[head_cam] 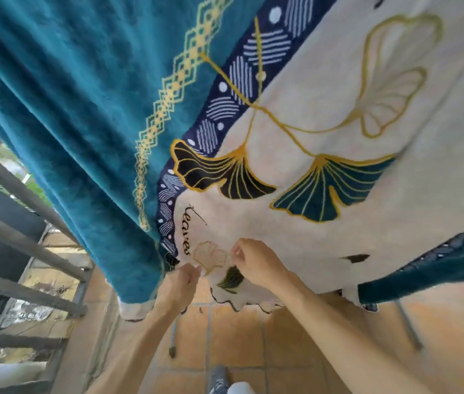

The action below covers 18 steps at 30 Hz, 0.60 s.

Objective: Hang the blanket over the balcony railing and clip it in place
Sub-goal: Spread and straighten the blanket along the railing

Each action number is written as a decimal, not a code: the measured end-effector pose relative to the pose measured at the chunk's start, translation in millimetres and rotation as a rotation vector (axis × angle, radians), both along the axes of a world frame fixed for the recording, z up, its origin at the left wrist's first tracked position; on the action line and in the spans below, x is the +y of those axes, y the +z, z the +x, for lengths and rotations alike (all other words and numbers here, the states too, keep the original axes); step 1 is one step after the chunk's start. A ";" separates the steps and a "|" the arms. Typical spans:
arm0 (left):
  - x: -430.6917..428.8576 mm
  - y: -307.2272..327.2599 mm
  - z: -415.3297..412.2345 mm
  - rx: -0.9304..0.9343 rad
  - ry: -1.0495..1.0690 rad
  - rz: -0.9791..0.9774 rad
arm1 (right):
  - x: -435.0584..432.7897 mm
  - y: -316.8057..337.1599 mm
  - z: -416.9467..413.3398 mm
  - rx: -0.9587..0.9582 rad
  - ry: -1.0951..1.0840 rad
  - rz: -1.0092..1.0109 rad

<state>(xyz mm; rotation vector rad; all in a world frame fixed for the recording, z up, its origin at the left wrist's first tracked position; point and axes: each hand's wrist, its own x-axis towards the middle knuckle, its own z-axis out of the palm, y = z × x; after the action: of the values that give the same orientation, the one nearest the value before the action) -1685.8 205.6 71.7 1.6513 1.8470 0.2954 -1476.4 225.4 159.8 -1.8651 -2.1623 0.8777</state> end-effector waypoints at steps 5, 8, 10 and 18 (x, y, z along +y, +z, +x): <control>0.3 11.9 68.9 -0.001 -0.216 -0.026 | -49.2 -4.2 111.1 0.000 -0.198 -0.026; -6.4 24.1 115.9 -0.030 -0.246 -0.022 | -79.6 -6.4 169.2 0.002 -0.282 -0.008; -14.5 32.1 146.5 0.019 -0.291 -0.013 | -100.5 -3.9 203.9 0.023 -0.327 -0.010; -52.7 57.7 286.1 -0.098 -0.257 -0.026 | -179.6 4.5 332.9 0.147 -0.490 0.038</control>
<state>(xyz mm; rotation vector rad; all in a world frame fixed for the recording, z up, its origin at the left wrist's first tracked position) -1399.7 152.9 129.4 1.7993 1.5411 0.2358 -1143.5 45.8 164.3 -2.0969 -1.5219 0.8243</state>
